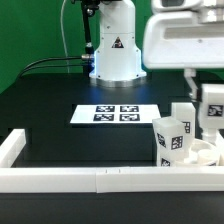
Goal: Assemble stool
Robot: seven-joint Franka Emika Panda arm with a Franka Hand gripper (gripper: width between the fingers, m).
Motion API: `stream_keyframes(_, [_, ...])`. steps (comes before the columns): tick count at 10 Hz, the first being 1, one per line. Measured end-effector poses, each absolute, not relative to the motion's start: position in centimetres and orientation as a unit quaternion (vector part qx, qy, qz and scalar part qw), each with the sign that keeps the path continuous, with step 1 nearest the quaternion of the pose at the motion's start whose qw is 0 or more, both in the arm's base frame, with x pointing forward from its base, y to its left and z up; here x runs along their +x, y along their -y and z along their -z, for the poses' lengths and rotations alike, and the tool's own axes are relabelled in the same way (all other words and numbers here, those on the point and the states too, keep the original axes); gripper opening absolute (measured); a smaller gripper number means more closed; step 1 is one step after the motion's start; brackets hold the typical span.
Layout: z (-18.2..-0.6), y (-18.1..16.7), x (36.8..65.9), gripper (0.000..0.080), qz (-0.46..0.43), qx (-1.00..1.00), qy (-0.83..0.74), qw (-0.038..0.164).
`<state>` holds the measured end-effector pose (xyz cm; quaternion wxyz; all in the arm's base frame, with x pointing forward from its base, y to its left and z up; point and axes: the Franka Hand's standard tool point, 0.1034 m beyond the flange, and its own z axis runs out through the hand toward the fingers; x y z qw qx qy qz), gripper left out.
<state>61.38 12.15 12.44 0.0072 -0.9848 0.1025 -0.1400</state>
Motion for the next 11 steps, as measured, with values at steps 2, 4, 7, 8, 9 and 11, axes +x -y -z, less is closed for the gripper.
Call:
stream_keyframes(2, [-12.3,-11.9,61.4,0.0334,0.139,-0.985,-0.098,0.005])
stream_keyframes(4, [-12.2,-11.8,61.3,0.0334,0.140,-0.985,-0.097,0.004])
stream_keyframes(7, [-11.1,-11.0,60.8,0.0334,0.132,-0.986,-0.098,-0.002])
stream_keyframes(8, [-10.8,-11.3,60.6,0.0334,0.130,-0.987,-0.095,-0.003])
stream_keyframes(9, [-10.7,-11.5,60.5,0.0334,0.129,-0.987,-0.094,-0.003])
stream_keyframes(11, [-10.4,-11.5,60.4,0.0334,0.127,-0.988,-0.094,-0.004])
